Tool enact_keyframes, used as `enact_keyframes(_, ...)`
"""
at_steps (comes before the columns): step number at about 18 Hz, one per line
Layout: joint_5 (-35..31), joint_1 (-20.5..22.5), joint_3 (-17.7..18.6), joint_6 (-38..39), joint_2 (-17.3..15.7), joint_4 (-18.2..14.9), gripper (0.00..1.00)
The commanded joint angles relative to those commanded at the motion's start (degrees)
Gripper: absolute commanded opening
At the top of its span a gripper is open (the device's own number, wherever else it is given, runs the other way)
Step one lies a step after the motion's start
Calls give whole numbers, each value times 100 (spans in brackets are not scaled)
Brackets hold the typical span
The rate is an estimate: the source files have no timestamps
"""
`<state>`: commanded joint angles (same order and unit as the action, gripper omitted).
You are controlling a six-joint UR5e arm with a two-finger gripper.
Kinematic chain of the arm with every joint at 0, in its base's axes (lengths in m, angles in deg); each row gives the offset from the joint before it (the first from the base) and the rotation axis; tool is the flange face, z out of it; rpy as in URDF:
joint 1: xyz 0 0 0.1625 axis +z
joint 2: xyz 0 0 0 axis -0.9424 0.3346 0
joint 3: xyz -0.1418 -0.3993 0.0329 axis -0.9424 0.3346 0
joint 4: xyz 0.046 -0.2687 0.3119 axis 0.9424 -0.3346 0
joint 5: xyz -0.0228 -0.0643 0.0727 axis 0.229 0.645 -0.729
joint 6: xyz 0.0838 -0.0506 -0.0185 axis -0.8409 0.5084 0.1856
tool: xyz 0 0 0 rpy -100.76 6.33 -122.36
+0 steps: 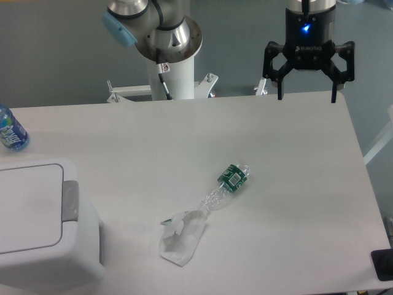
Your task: Open the trash can
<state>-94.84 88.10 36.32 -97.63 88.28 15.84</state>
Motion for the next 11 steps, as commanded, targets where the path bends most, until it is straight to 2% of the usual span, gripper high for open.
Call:
enact_keyframes(7,-18,-26,-9,123,0,0,100)
enact_keyframes(9,0,-192,9,594,-9,9,100)
enact_keyframes(11,-9,-578,9,1201,9,122,100)
